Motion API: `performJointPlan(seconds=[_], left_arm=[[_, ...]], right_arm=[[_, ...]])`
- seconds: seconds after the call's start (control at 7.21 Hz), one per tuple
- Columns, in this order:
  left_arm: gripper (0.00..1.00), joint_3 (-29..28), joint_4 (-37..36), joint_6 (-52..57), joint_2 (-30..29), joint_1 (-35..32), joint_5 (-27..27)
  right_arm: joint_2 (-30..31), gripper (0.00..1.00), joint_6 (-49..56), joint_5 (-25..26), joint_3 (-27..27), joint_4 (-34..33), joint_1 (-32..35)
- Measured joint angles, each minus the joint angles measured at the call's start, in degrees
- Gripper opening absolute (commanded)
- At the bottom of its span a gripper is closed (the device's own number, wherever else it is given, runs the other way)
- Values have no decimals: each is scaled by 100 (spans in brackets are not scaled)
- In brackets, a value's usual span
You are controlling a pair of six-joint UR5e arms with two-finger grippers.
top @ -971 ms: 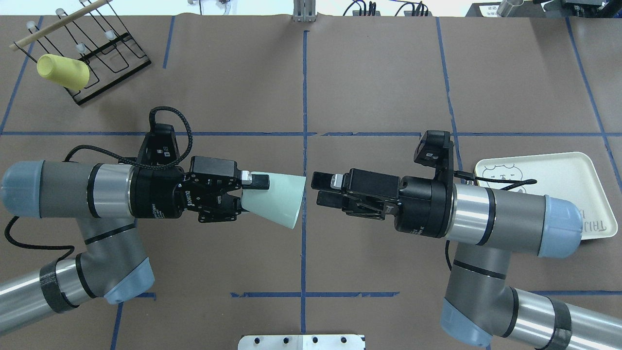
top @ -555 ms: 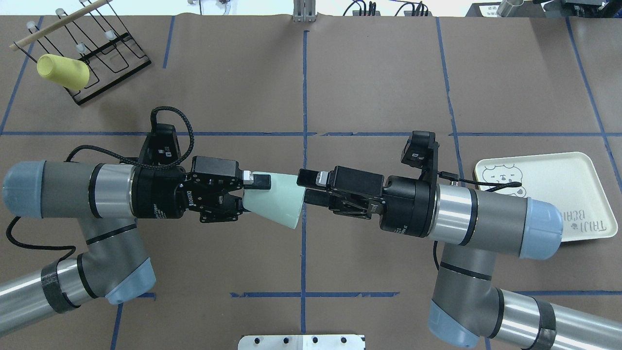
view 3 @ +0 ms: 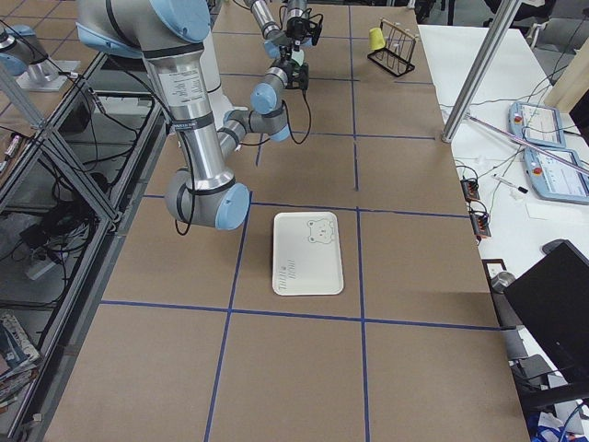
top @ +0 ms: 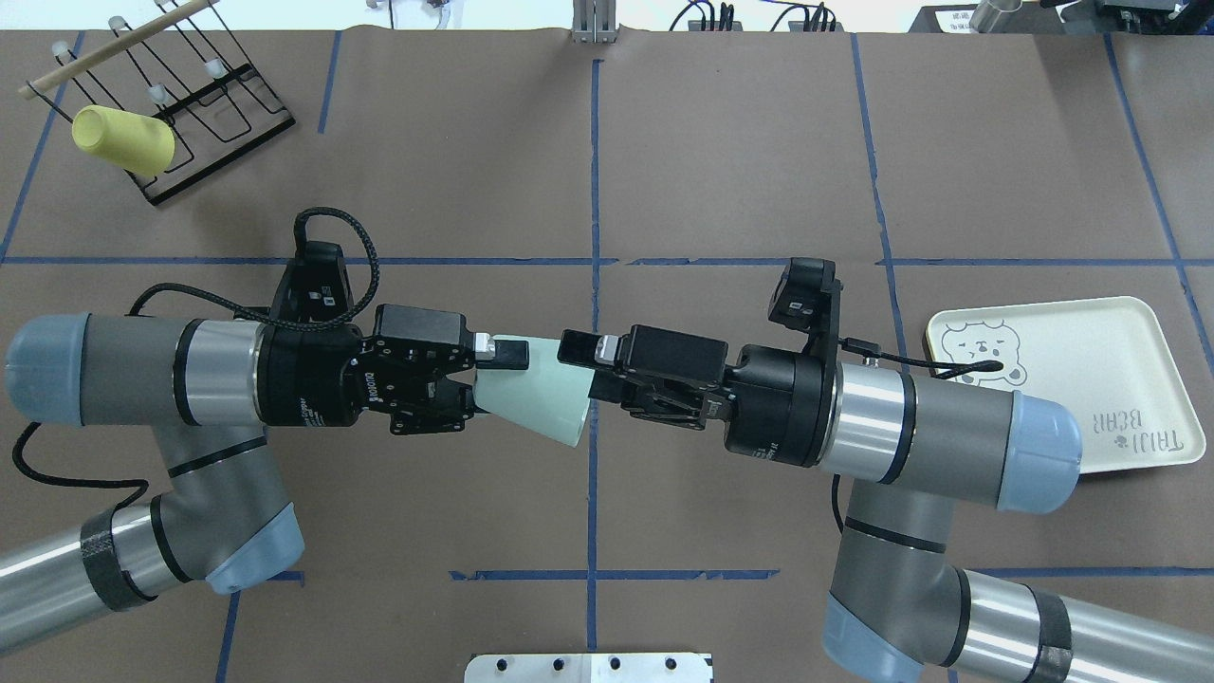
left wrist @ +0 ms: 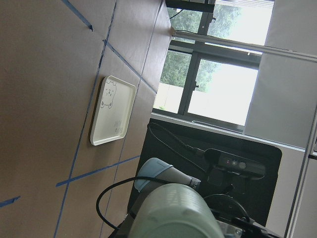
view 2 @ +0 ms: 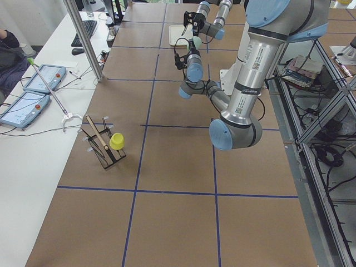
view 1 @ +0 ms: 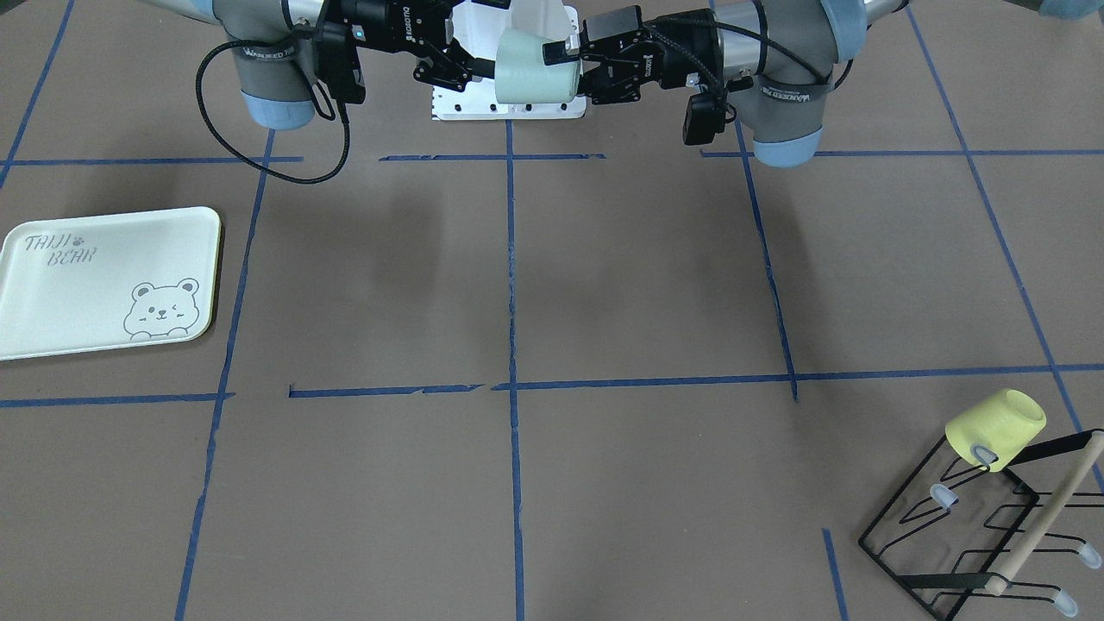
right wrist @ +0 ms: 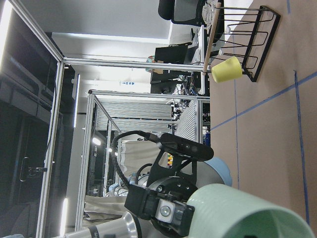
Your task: Left arm grabs green cup and hands to right arm on tray
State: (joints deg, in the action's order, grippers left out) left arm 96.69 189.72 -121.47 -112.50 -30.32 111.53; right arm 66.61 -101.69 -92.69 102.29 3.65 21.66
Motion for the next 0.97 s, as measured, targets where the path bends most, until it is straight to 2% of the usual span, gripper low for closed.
performJointPlan(seconds=[0.14, 0.55, 0.83, 0.97], left_arm=[[39, 4, -1, 0, 0, 0, 0], [39, 13, 4, -6, 0, 0, 0], [39, 17, 4, -8, -1, 0, -1], [44, 17, 4, -9, -1, 0, 0]], right_arm=[[-4, 41, 0, 3, -7, -24, -3], [-8, 26, 2, 5, -39, -53, -4], [-7, 20, 8, 5, -49, -58, -5], [-7, 0, 8, 5, -58, -57, -5]])
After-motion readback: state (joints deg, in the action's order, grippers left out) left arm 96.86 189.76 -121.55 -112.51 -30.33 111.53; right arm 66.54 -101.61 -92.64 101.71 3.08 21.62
